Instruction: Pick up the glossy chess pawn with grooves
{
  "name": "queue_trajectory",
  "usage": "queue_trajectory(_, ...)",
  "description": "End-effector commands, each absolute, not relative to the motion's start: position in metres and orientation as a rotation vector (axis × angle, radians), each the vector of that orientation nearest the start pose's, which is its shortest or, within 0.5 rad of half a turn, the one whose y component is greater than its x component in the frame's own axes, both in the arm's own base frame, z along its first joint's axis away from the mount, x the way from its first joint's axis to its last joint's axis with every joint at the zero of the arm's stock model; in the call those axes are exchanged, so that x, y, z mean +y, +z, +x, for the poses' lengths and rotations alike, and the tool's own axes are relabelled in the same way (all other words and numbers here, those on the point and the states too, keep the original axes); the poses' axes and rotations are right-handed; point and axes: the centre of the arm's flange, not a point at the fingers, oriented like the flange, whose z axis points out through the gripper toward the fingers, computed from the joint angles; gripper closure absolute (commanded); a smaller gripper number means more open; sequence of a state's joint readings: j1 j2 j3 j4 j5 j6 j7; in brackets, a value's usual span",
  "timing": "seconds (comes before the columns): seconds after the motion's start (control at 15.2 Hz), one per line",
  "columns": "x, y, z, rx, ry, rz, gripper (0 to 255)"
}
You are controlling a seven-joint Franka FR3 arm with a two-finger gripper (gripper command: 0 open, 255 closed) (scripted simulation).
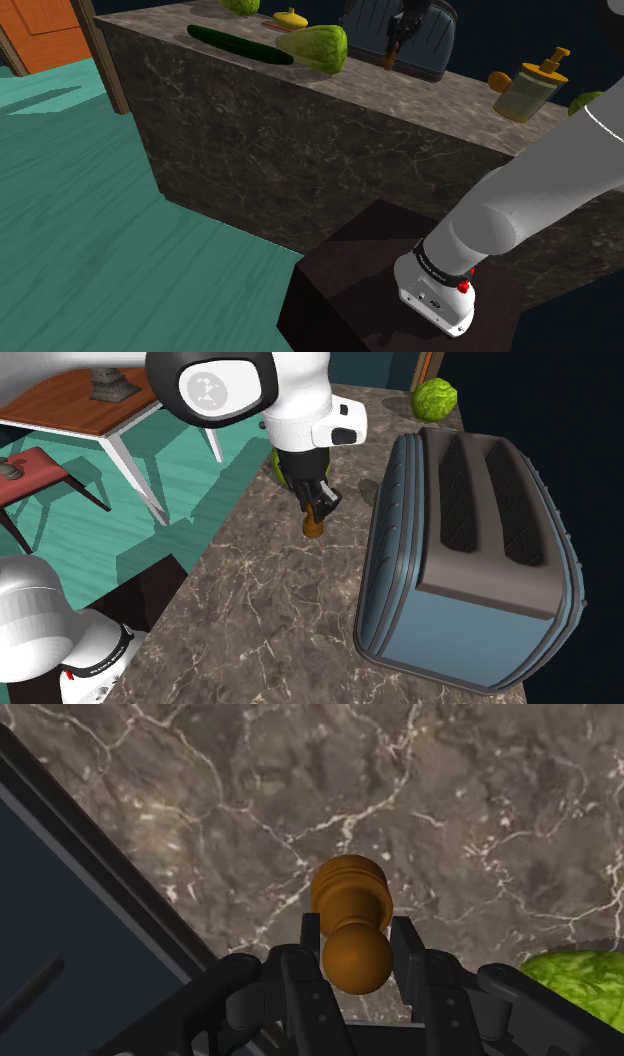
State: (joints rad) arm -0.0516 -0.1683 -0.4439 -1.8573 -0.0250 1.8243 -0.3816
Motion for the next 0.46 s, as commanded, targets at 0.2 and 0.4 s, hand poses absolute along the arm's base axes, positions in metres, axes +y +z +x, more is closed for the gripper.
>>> queue_trajectory(0.2, -0.266, 0.618, 0.454, 0.169, -0.201, -3.138, 255)
queue_trajectory(0.4, -0.266, 0.625, 0.454, 0.169, -0.201, -3.138, 255)
